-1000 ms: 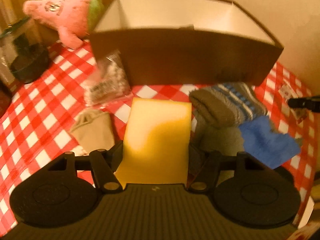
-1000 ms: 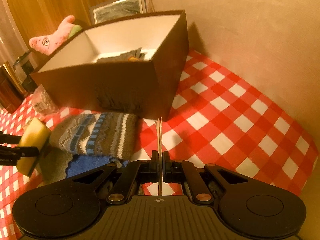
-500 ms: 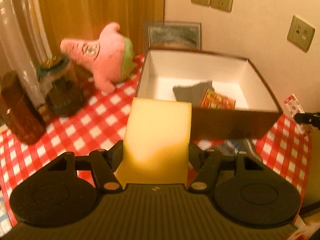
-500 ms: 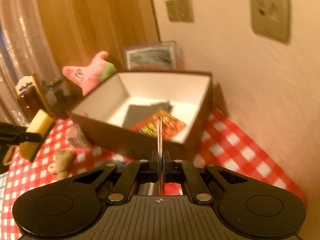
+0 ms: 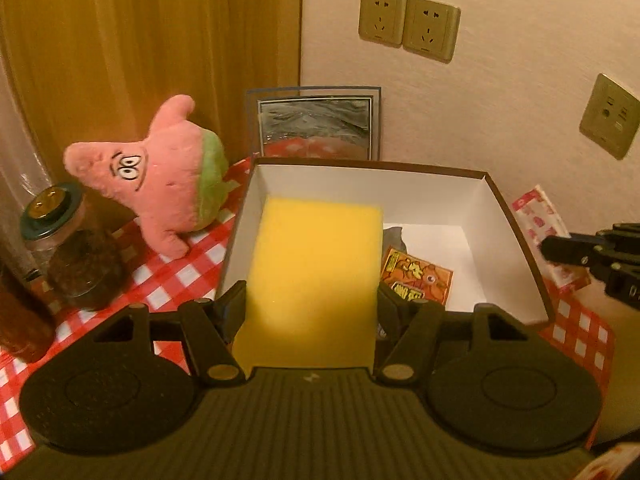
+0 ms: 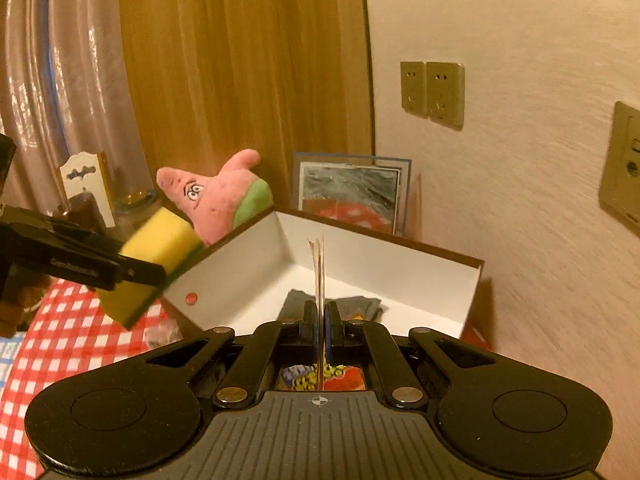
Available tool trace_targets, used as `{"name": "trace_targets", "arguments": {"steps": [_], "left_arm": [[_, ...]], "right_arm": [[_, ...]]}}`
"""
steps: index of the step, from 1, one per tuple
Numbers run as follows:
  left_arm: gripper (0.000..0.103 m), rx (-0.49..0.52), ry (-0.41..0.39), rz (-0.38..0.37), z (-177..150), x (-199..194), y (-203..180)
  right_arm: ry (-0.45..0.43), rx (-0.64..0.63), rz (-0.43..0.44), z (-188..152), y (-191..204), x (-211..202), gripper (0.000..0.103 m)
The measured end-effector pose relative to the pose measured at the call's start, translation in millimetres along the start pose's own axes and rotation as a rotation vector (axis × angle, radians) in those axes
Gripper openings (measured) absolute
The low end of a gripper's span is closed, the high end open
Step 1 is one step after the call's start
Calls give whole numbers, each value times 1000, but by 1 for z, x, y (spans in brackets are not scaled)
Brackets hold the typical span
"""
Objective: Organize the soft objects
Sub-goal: 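Lower the sponge into the box with the left gripper while the right carries its item, then open the right gripper to drop the thin pink-white packet into the box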
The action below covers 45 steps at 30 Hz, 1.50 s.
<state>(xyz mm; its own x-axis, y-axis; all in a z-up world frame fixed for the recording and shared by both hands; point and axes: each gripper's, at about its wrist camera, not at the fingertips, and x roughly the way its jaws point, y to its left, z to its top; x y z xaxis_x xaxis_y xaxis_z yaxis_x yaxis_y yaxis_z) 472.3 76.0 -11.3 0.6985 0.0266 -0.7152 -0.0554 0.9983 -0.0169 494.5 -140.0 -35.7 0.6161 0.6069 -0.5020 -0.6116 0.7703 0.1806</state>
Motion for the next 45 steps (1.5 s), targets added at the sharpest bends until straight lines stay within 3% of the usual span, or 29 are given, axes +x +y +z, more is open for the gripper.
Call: {"name": "trace_targets", "arguments": {"steps": [23,45], "left_arm": [[69,24,117,45,34,97,-2],[72,43,100,40,30,86,3]], "right_arm": [[107,102,-82,4,-50,76,3],[115,147,-96,5,-60,84,5]]}}
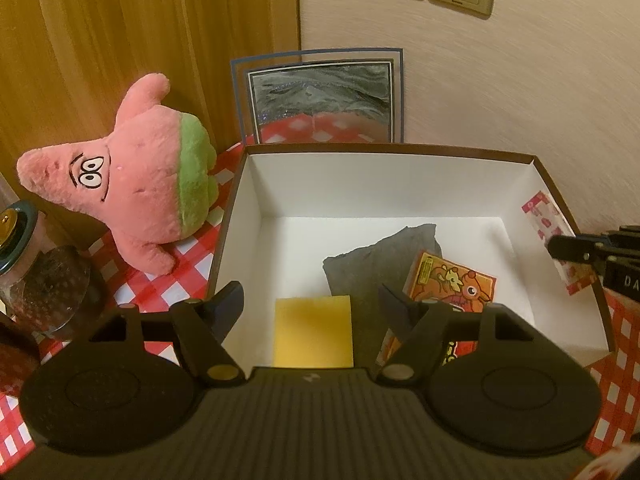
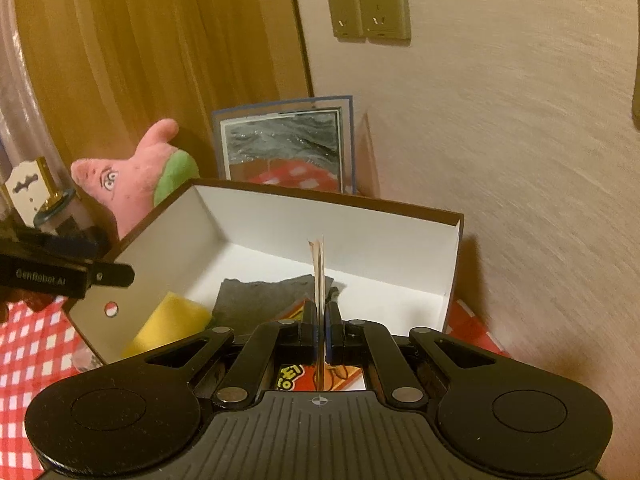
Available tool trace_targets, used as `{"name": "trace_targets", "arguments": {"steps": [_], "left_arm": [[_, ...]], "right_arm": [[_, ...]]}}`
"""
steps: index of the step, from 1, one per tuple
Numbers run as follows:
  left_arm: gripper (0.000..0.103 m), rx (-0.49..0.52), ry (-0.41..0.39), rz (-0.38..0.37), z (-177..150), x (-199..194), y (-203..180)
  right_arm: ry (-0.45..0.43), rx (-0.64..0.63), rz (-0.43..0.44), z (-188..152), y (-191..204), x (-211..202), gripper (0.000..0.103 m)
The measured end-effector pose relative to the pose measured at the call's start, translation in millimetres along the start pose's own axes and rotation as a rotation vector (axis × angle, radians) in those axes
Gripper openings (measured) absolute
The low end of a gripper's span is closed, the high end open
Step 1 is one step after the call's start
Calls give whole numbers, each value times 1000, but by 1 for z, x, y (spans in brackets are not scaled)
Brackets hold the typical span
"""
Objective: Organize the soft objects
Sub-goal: 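Open the right gripper to drop the thin pink-white packet into the box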
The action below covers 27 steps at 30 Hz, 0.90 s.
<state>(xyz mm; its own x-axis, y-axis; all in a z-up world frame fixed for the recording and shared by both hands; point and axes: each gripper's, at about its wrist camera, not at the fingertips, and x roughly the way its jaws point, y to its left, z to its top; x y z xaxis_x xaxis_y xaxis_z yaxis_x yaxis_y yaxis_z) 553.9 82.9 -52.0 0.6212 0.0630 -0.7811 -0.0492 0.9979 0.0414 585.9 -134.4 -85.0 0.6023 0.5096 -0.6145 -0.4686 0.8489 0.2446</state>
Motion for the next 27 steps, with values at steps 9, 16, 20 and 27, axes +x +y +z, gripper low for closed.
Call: {"name": "trace_targets", "arguments": {"steps": [9,16,20,27], "left_arm": [[72,-1,-12,-3,-8,-15,4],[72,-3,-30,-16,-14,-33,5],[72,-1,-41,-21,-19,-47,3],[72,-24,-58,-39,-39,-74,3]], "right_arm": [[-67,20,-16,0,-5,-18,72],[-67,26,-17,-3,-7,-34,72],[-63,26,-11,-8,-3,-44,72],[-69,33,7,-24,4,-70,72]]}}
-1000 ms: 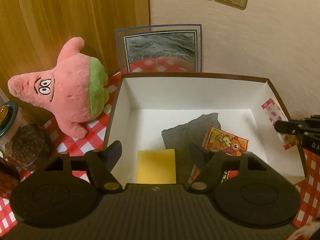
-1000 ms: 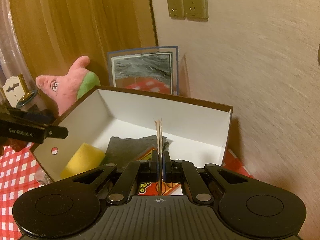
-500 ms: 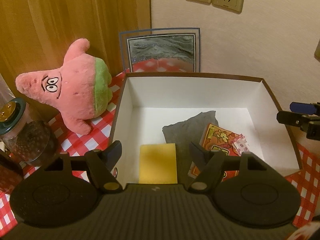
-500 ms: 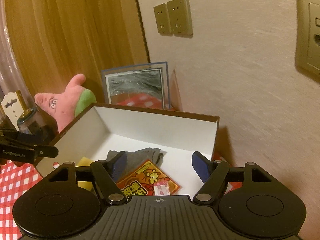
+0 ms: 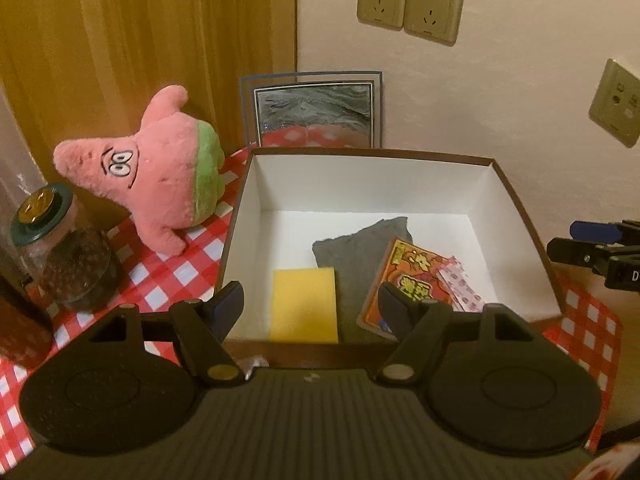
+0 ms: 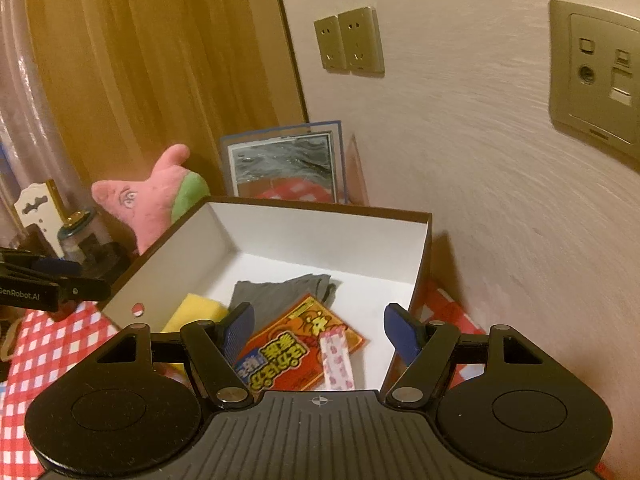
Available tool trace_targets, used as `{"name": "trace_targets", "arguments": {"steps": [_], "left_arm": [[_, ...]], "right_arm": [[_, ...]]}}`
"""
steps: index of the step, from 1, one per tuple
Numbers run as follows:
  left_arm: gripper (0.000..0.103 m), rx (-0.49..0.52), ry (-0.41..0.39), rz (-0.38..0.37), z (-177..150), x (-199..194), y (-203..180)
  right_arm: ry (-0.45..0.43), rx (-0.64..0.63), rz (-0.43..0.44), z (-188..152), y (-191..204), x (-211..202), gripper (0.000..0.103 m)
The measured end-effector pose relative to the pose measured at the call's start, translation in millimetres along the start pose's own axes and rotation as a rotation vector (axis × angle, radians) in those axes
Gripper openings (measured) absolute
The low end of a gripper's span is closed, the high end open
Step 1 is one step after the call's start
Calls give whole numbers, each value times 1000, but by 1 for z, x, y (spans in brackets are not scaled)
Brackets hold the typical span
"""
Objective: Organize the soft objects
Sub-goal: 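Open the right gripper to drop the thin pink-white packet into the box, then withdraw both open grippers from the box toward the socks on the table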
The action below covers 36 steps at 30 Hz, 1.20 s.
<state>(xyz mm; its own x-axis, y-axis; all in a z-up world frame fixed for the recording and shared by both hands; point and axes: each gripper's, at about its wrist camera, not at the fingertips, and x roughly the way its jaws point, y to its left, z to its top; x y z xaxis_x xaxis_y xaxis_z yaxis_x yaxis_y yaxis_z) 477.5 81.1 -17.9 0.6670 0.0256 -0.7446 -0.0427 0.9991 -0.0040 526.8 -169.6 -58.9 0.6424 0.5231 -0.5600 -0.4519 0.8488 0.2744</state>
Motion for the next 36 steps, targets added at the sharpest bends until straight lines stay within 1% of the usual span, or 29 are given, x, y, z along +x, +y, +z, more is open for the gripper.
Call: {"name": "trace_targets", "arguments": {"steps": [7,12,19,25,29,33,36], "left_arm": [[72,-36,5,-13,-28,-34,3],[72,-38,-3,-1,-52,-60,2],[72,-90,-3,30,-90,-91,10],[72,-131,14,75,-125,-113,20],[72,-166,32,85,-144,-121,25],[72,-172,49,108,-162,-127,25],[72,-178,64,109,-173,-129,25]], "right_arm": [[-4,11,7,-19,8,-31,72],[-9,7,19,-32,16,-55,72],[-10,-1,45,-50,32,-82,72],[20,-17,69,-72,47,-97,72],[56,-32,87,-90,57,-105,72],[95,-44,101,-107,67,-108,72],[118,-41,107,-119,74,-109,72]]}}
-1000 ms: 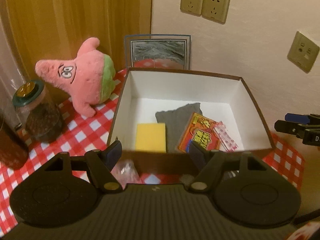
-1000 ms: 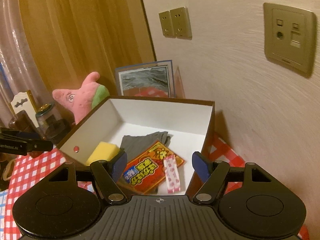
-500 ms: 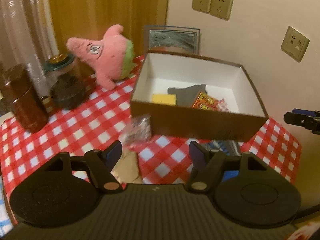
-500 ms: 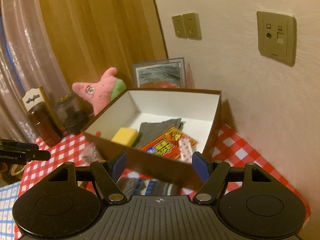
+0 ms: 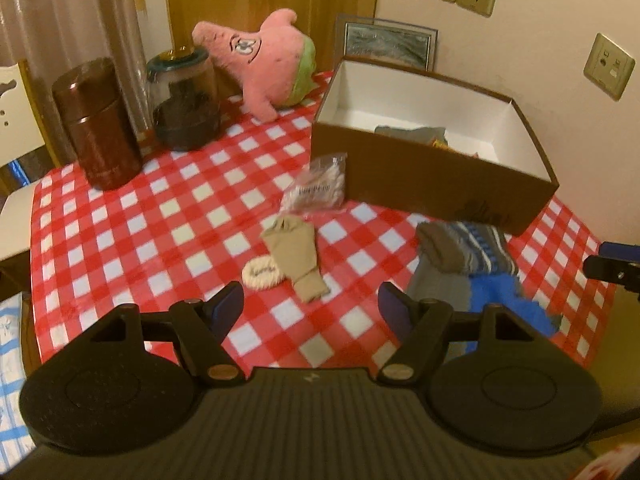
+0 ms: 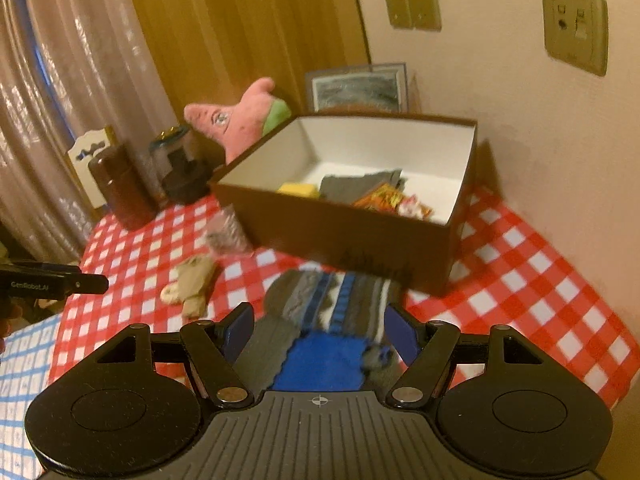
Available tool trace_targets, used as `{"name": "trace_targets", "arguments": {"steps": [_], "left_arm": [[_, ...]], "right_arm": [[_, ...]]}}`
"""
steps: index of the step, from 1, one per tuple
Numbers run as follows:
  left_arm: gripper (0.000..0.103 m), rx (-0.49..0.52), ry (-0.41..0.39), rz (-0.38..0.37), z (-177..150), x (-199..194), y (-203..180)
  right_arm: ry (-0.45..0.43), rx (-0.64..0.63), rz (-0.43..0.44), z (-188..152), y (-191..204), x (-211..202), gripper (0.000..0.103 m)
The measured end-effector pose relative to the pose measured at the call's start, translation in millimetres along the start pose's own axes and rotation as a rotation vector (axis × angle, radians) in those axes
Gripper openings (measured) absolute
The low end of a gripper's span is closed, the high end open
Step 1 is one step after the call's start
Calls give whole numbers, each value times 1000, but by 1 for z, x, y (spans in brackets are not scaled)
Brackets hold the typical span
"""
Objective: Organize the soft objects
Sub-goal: 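Withdraw both open grippers from the box toward the socks on the table, then grasp the striped grey knit sock with the right gripper and lift it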
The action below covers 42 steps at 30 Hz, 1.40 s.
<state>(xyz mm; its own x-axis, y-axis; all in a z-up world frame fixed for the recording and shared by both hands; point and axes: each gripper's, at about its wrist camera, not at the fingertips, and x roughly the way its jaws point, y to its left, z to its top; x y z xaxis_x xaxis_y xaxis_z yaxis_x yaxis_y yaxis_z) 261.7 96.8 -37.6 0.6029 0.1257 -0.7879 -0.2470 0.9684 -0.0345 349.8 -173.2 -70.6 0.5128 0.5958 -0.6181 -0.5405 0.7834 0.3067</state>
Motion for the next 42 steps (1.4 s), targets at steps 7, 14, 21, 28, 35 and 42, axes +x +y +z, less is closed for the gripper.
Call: {"name": "trace_targets", "arguments": {"steps": [7,14,21,28,35,42], "left_arm": [[72,-11,19,0,-18,-2,4],[72,-12,29,16,-28,2,8],[72,-28,32,29,-31,7,16],[72,-46,39,43,-33,18,23],[72,-49,61,56,-35,37,29],[69,-25,60,87,-33,58,36]], "right_arm": [[63,-4,-5,-23,12,11,72],[99,-51,-12,-36,25,26,72],[106,-89,-24,-36,31,40,72],[101,-142,-54,-30,35,61,72],[106,-200,-71,-23,37,87,72],[118,-224,-90,-19,34,113,72]]}}
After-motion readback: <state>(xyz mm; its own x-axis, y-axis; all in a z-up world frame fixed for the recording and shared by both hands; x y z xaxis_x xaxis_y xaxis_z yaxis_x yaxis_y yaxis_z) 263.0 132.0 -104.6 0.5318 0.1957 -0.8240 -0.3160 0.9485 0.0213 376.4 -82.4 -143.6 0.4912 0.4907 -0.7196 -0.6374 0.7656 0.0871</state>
